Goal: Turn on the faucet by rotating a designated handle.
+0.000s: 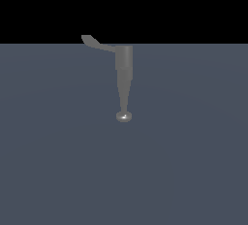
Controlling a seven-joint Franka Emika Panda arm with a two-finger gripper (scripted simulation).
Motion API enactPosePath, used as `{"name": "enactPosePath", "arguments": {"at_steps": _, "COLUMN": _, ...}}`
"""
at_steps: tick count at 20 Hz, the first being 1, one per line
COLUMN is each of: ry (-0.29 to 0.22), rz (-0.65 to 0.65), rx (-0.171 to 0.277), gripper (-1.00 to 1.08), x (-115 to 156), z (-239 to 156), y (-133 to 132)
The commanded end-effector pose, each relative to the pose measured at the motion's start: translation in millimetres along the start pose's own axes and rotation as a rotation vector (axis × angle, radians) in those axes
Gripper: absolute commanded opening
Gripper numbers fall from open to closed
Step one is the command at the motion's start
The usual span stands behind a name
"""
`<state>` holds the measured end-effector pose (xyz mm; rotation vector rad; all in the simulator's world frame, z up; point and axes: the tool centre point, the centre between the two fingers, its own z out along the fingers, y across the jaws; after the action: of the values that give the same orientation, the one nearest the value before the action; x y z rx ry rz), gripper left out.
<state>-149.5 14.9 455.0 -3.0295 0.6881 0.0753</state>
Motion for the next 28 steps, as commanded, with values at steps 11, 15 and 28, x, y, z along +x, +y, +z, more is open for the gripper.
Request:
{"name": "enactPosePath", "arguments": {"at_steps": 11, "ry": 0.014, "rz": 0.286, "rx": -0.004, "gripper": -1.0, "x": 49.9, "z": 24.6, "y": -43.8}}
{"name": "enactPosePath", "arguments": {"at_steps": 15, "ry": 0.019, "rz": 0.377, "rx": -0.005, "gripper": -1.0, "x": 64.9, "z": 35.0, "y": -58.4}}
{"name": "enactPosePath", "arguments": {"at_steps": 28, "ry": 0.037, "rz": 0.67, "rx": -0.003, "gripper": -1.0, "x": 109.5, "z": 77.1, "y": -106.7}}
